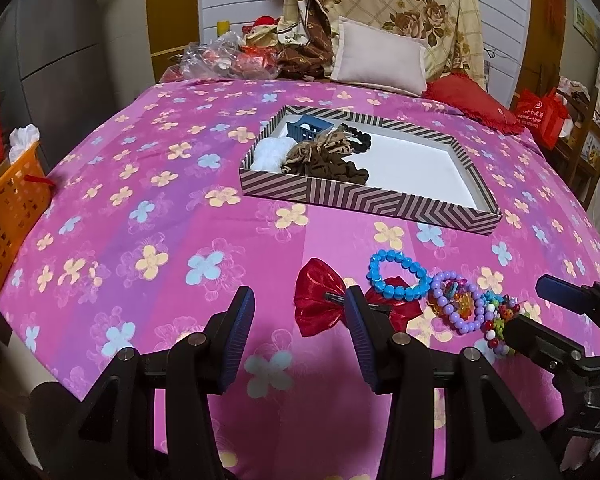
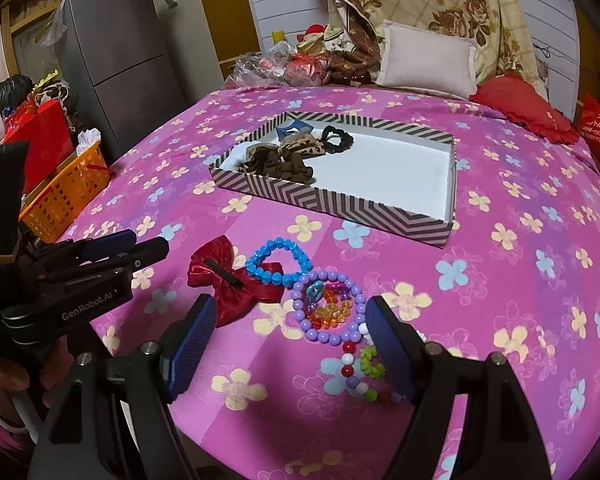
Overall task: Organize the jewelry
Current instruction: 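Move both tools back over the red bow and beaded bracelets, then grasp the red satin bow with the left tool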
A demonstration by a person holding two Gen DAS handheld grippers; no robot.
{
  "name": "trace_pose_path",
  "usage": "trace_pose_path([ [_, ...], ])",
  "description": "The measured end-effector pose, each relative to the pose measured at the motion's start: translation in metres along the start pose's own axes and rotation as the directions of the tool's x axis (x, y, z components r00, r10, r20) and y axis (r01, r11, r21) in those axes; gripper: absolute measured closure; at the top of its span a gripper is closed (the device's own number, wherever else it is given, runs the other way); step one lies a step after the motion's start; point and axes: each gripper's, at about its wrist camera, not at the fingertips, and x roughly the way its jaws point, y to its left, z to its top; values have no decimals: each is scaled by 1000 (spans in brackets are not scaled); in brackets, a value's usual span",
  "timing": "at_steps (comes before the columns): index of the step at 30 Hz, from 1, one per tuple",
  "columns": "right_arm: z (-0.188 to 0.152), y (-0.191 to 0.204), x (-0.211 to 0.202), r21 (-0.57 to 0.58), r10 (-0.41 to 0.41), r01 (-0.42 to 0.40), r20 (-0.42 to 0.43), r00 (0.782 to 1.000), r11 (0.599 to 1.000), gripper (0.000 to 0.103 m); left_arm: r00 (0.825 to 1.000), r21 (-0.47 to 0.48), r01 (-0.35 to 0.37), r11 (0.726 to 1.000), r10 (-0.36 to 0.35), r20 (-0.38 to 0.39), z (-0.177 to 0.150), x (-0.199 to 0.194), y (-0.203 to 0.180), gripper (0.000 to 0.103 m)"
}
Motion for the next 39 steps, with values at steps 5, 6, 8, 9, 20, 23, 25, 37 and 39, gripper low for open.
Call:
trace_pose_path([
  [5, -2, -4, 1, 9, -2, 2, -6, 1000, 1000, 23, 1000, -5, 1, 1000, -1, -9, -1, 3, 2, 62],
  [6, -3, -4, 1, 9, -2, 2, -7, 1000, 1000, 23, 1000, -7, 3, 1000, -3, -13, -2, 4, 3, 62],
  [8, -4, -5, 1, 11, -6, 7, -12, 1000, 1000, 23, 999, -20, 20, 1000, -21, -25, -3, 5, 8, 62],
  [9, -5, -6, 1, 12, -7, 8, -14, 1000, 1000, 23, 999, -32, 32, 999, -33, -32, -4, 6, 11, 62],
  [20, -10, -12, 8, 14, -2, 2, -27, 1000, 1000, 23, 980, -181, 142, 973, -164, -116, -5, 23, 48, 62],
  [23, -11, -10, 13, -1, 0, 0, -36, 999, 1000, 23, 967, -202, 179, 963, -210, -147, -5, 34, 43, 62],
  [25, -12, -8, 14, -12, -5, 4, -40, 999, 1000, 23, 961, -214, 181, 960, -218, -167, -5, 42, 40, 62],
  [37, -11, -16, 20, 19, 13, -12, -47, 999, 1000, 23, 946, -387, 129, 913, -230, -227, 7, 65, 20, 61],
  [39, -11, -19, 20, 23, 14, -13, -46, 999, 1000, 23, 948, -403, 95, 910, -206, -241, 8, 70, 17, 61],
])
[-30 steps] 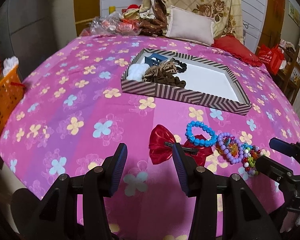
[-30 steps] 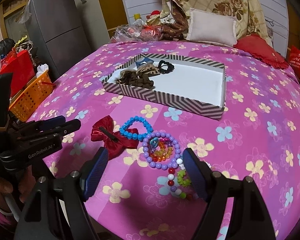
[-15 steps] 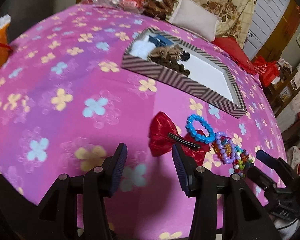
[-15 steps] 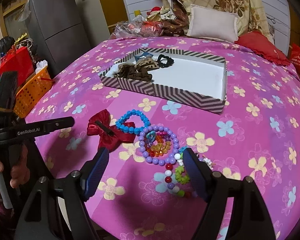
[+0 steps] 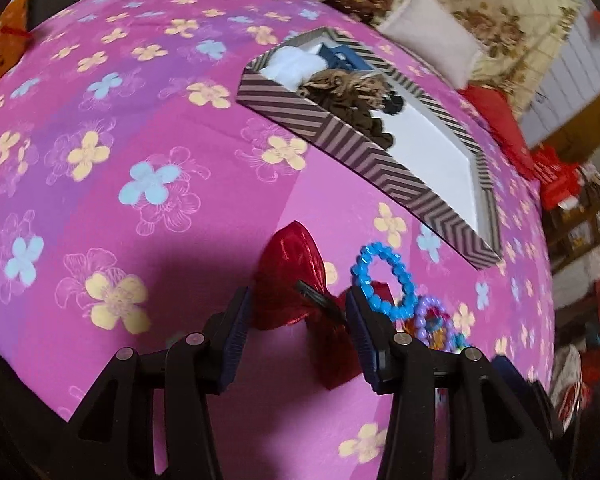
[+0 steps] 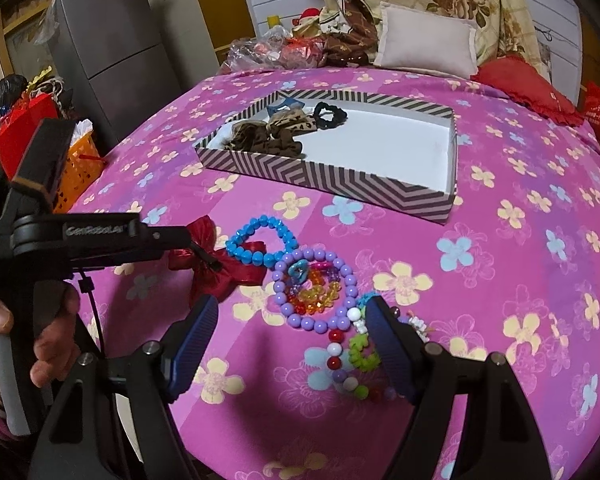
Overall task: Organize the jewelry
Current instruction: 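Grasp the red satin bow with the left tool, then grasp the blue beaded bracelet with the right tool and lift it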
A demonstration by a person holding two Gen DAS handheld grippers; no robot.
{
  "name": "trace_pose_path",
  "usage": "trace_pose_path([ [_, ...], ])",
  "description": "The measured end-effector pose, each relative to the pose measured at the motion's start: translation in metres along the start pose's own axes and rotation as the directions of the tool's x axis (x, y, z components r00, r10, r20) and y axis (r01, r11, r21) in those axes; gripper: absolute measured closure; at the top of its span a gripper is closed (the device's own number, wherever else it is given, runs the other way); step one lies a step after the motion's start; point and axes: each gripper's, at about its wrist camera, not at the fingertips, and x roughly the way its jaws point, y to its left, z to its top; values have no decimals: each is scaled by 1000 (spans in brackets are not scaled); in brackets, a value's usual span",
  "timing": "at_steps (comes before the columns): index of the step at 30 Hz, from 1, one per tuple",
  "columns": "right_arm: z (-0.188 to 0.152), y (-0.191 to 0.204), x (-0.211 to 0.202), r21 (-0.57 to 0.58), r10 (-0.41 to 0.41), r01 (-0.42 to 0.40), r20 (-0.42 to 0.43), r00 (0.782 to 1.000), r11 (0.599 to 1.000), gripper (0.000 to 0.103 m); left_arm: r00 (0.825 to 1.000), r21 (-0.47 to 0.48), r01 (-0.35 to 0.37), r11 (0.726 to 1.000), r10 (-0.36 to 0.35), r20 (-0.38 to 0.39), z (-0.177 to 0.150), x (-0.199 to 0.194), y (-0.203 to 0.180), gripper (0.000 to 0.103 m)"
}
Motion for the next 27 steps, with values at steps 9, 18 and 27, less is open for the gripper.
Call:
trace_pose_path([
  [9, 2, -10, 4, 20, 17, -17, -3, 1000, 1000, 23, 997, 23, -78, 997, 78, -7, -2, 10, -8, 75],
  [18, 19, 15, 22, -77, 42, -43, -20, 999, 996, 24, 996, 95, -81, 992, 83, -14, 2, -10, 26, 89],
  [27, 31, 67, 73, -298, 32, -66, -119, 992, 952, 57, 995, 76, -96, 992, 98, -14, 12, -22, 56, 90],
])
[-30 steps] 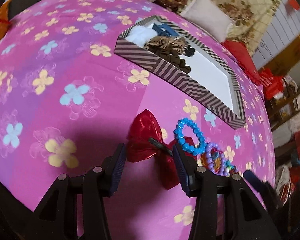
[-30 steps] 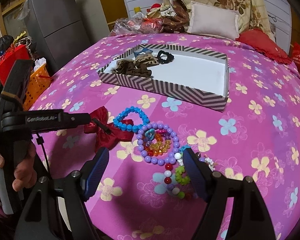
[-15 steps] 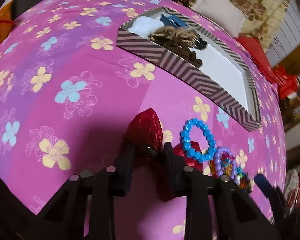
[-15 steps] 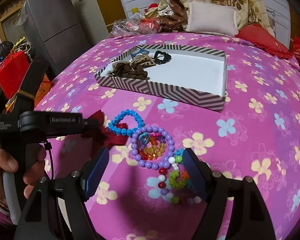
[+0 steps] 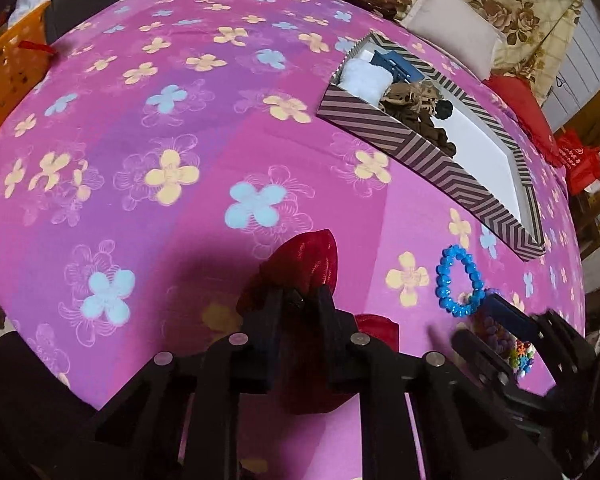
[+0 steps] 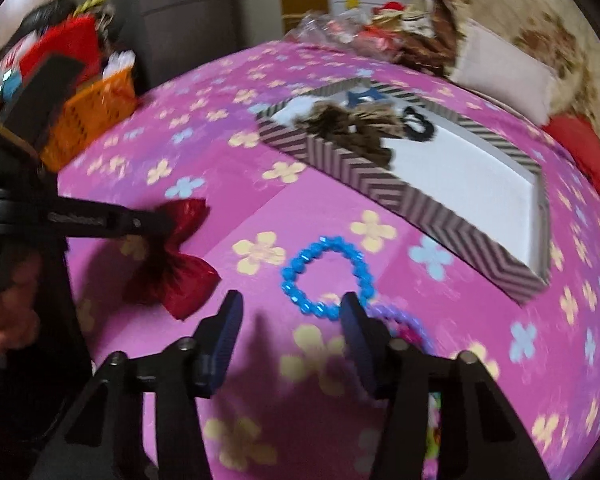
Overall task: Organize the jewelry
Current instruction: 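Grasp the blue beaded bracelet with the right tool and lift it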
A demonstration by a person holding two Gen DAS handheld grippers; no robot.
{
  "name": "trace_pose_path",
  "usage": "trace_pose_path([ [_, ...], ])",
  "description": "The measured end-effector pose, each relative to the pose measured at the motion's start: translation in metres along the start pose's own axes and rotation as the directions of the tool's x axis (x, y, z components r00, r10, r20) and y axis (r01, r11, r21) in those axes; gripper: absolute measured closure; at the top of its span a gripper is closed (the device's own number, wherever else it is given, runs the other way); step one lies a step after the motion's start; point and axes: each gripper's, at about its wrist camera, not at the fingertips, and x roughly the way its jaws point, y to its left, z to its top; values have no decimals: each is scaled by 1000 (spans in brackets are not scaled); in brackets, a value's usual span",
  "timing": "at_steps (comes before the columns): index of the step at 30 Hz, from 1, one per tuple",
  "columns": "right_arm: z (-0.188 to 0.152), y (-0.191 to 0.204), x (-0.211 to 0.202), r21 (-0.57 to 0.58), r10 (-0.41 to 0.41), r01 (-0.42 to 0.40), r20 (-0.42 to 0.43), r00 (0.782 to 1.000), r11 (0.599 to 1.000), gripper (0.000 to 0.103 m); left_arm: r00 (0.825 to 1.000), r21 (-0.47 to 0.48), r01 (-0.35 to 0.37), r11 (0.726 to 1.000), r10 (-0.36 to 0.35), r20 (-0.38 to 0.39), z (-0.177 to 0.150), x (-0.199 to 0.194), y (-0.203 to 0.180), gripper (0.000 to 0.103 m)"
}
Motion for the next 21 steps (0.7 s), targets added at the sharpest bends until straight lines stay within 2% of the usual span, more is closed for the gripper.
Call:
trace_pose_path([
  [4, 8, 7, 17, -64, -24, 21, -40, 999, 998, 65, 1000, -17, 9, 1000, -9, -5, -1, 1, 2, 89],
  [6, 10, 6, 27, -72, -24, 18, -73, 997, 997, 76, 1000, -21, 10, 1000, -10, -9, -2, 3, 1, 85],
  [7, 9, 5, 30, -70, -18, 12, -82, 997, 997, 77, 1000, -23, 5, 1000, -5, -6, -2, 3, 1, 81],
  [8, 9, 5, 28, -75, -14, 9, -65, 998, 997, 82, 1000, -27, 5, 1000, -5, -7, -3, 4, 0, 75],
  [12, 11, -1, 31, -45, 21, -23, -48, 999, 999, 94, 1000, -2, -15, 1000, 15, 19, -6, 8, -7, 73],
  [13, 11, -5, 31, -18, 42, -43, -42, 998, 999, 94, 999, 33, -33, 999, 32, 26, -6, 9, -12, 78],
  [14, 12, -9, 32, 5, 58, -58, -38, 998, 998, 95, 999, 49, -38, 998, 37, 28, -6, 10, -14, 88],
  [18, 13, -25, 20, 99, 138, -139, 17, 990, 985, 95, 1000, 66, 25, 998, -25, 11, -3, 8, -16, 92],
  [21, 17, -40, 4, 161, 178, -189, 80, 981, 969, 94, 999, 84, 28, 996, -32, 37, 1, -1, -21, 94],
])
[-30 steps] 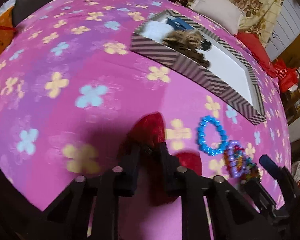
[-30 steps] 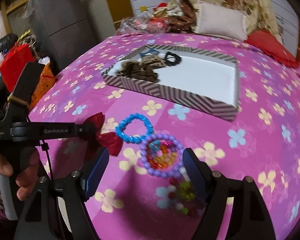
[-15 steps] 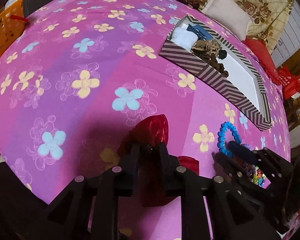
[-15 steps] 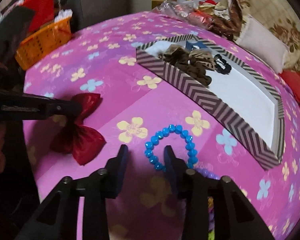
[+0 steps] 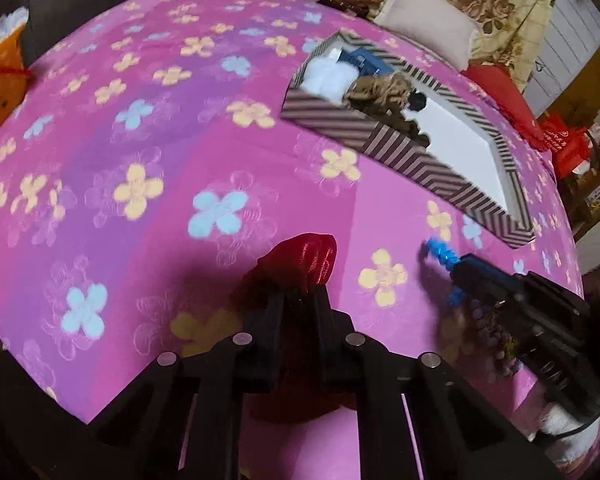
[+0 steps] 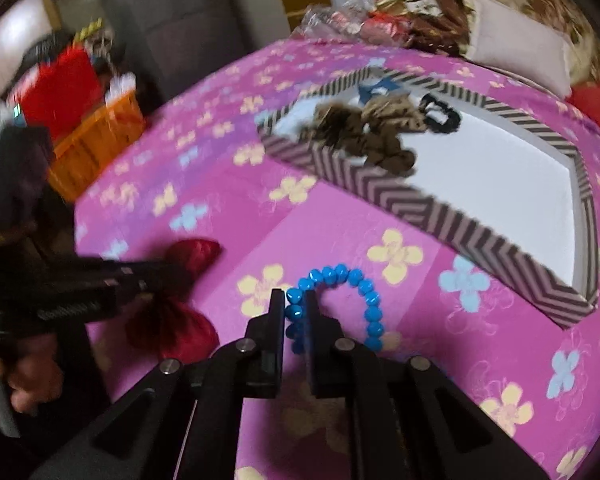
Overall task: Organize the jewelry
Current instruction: 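Grasp the blue beaded bracelet with the right tool and lift it, then lower the red bow and blue bracelet into the white tray, open both tools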
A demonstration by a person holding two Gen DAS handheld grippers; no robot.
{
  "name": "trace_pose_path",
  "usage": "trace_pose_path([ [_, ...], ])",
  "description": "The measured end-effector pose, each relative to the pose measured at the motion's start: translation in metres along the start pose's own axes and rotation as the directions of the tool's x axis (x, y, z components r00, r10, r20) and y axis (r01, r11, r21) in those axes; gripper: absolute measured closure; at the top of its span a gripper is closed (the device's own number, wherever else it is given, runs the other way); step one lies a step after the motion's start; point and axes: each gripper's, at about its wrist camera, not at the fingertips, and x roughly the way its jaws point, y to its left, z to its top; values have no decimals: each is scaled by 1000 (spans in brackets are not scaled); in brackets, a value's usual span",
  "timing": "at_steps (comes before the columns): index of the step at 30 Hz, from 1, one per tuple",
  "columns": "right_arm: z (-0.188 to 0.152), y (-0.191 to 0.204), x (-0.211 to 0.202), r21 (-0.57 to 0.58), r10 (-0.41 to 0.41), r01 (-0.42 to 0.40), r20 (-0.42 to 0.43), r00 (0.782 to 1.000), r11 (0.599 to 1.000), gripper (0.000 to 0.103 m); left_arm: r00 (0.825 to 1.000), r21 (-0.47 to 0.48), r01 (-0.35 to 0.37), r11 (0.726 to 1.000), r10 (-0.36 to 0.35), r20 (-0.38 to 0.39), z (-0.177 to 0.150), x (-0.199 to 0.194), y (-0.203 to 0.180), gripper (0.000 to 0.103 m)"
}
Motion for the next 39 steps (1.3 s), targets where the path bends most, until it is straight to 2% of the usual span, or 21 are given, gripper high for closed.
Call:
trace_pose_path([
  [7, 21, -19, -37, 73, 41, -48, 105, 994, 996, 94, 999, 72, 23, 997, -26, 45, 18, -18, -26, 97],
  [12, 41, -35, -61, 101, 9, -26, 172, 985, 995, 94, 993, 106, 45, 993, -56, 99, 47, -30, -50, 97],
  [18, 68, -61, -74, 122, -53, 28, 207, 977, 992, 94, 989, 119, 87, 989, -100, 108, 83, -24, -77, 97],
  [25, 97, -105, -62, 182, -124, 89, 192, 974, 979, 94, 986, 119, 137, 983, -146, 77, 121, 8, -108, 97],
  [31, 124, -149, -35, 234, -190, 153, 146, 971, 960, 94, 981, 78, 186, 980, -189, 33, 150, 46, -123, 97],
  [36, 146, -181, -8, 281, -240, 203, 104, 965, 938, 94, 987, 75, 163, 984, -163, -3, 166, 83, -130, 97],
  [39, 159, -194, 12, 302, -225, 192, 76, 971, 934, 94, 991, 66, 137, 988, -137, -10, 172, 96, -125, 97],
])
